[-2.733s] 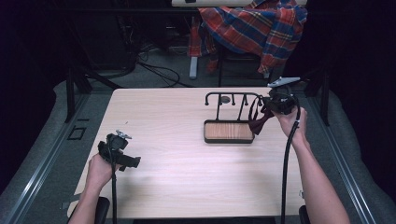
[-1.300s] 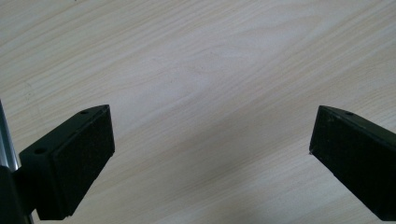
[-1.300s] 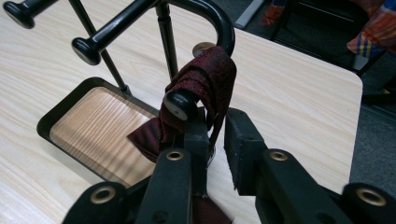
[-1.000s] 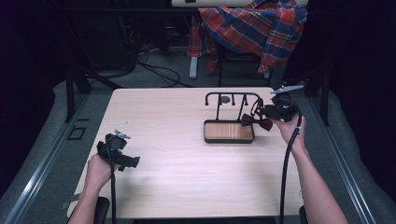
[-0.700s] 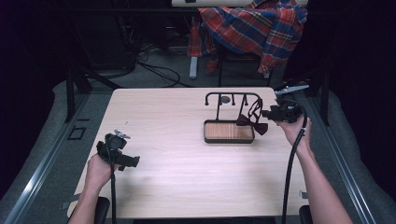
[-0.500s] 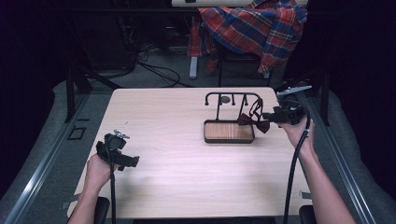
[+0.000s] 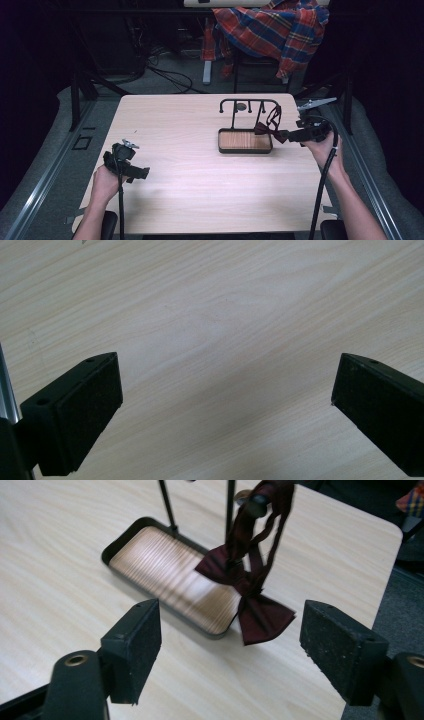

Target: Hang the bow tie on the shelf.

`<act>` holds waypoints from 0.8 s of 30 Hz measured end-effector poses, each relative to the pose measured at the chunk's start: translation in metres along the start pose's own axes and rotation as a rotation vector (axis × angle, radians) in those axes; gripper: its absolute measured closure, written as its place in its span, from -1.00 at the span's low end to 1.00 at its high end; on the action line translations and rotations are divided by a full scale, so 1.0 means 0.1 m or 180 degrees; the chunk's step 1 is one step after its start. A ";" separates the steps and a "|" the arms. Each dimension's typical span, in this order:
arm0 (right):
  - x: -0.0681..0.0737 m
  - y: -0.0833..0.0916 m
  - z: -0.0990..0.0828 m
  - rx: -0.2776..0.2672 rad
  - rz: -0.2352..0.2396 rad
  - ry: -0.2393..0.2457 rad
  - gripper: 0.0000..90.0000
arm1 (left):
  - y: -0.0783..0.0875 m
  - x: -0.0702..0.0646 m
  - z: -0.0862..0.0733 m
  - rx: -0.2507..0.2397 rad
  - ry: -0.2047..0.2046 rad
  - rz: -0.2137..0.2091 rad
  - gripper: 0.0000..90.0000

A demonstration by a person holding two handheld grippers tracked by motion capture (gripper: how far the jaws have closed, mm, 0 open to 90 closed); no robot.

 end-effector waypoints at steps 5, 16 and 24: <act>0.17 0.06 -0.06 0.0054 0.0046 0.0127 -0.58 | 0.00 0.00 0.00 -0.0011 0.0008 -0.0006 -1.00; 0.43 0.05 -0.25 0.0161 0.0166 0.0264 -0.74 | 0.00 0.00 0.00 -0.0010 0.0007 -0.0006 -1.00; 0.64 -0.07 -0.52 0.0338 0.0293 0.0360 -0.83 | 0.00 0.00 0.00 -0.0007 0.0006 -0.0008 -1.00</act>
Point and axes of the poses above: each handheld gripper's, and its own axes: y roughly backward along the jaws, z roughly out of its top, x roughly to its left, the point moved 10 cm from there along -y, roughly forward along the jaws, and after that the axes turned 12 degrees about y, right-handed, at the moved point
